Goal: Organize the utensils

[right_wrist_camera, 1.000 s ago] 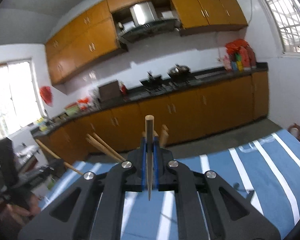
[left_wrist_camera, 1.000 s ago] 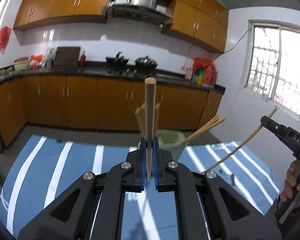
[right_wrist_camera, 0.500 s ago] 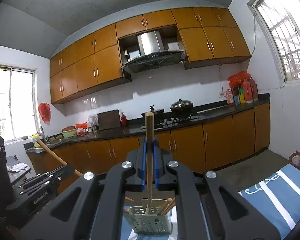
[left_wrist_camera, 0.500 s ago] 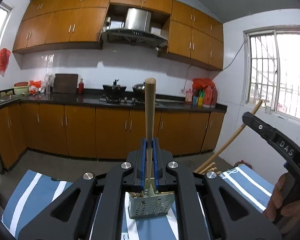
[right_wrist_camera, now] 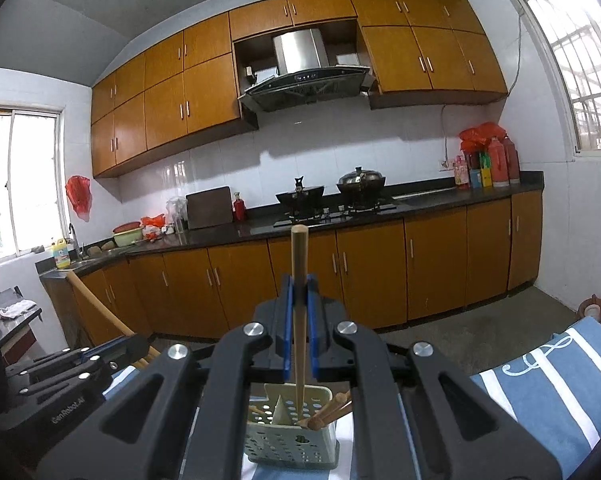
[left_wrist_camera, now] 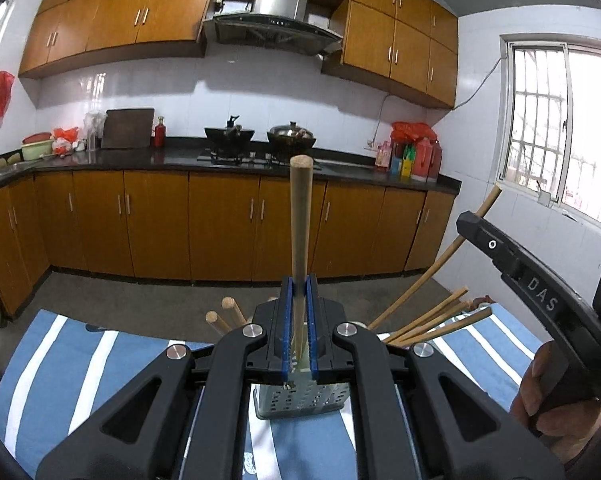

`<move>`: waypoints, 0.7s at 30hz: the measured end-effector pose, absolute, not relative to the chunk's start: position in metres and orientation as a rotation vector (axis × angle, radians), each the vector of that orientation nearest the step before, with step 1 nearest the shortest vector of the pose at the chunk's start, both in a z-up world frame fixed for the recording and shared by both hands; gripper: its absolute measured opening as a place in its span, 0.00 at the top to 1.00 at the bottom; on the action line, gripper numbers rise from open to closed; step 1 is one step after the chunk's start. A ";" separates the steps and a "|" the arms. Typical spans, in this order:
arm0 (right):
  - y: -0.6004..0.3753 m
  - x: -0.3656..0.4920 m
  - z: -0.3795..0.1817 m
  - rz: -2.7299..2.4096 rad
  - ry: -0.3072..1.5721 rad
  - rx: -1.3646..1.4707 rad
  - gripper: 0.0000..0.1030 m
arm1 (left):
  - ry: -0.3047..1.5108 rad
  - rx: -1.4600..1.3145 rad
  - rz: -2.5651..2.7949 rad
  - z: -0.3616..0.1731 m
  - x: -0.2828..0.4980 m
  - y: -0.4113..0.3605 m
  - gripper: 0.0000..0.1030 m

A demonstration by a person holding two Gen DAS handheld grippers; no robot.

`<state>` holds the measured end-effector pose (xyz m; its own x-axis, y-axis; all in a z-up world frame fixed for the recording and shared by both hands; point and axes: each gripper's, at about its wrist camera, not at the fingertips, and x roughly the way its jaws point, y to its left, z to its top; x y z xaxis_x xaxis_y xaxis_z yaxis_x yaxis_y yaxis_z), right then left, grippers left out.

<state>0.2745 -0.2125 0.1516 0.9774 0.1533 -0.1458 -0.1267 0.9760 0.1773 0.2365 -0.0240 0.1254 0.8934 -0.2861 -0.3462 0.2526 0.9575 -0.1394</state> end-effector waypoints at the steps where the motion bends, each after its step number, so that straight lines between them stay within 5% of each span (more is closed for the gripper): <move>1: -0.212 0.275 0.151 0.150 0.166 0.172 0.90 | 0.378 -0.095 -0.280 0.125 0.238 -0.025 0.93; 5: -0.212 0.268 0.151 0.174 0.160 0.185 0.70 | 0.377 -0.122 -0.279 0.127 0.238 -0.020 0.93; 8: -0.213 0.259 0.156 0.178 0.140 0.182 0.67 | 0.364 -0.135 -0.279 0.133 0.234 -0.016 0.89; 10: -0.215 0.252 0.160 0.177 0.130 0.186 0.62 | 0.345 -0.152 -0.276 0.138 0.231 -0.011 0.70; 15: -0.222 0.229 0.167 0.167 0.110 0.201 0.52 | 0.309 -0.172 -0.272 0.150 0.219 -0.002 0.68; 21: -0.227 0.182 0.168 0.154 0.084 0.180 0.19 | 0.278 -0.173 -0.259 0.157 0.184 0.015 0.60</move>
<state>0.1817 -0.2266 0.1678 0.9846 0.1602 -0.0695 -0.1452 0.9721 0.1841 0.1844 0.0151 0.1574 0.9288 -0.2756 -0.2477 0.2281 0.9520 -0.2040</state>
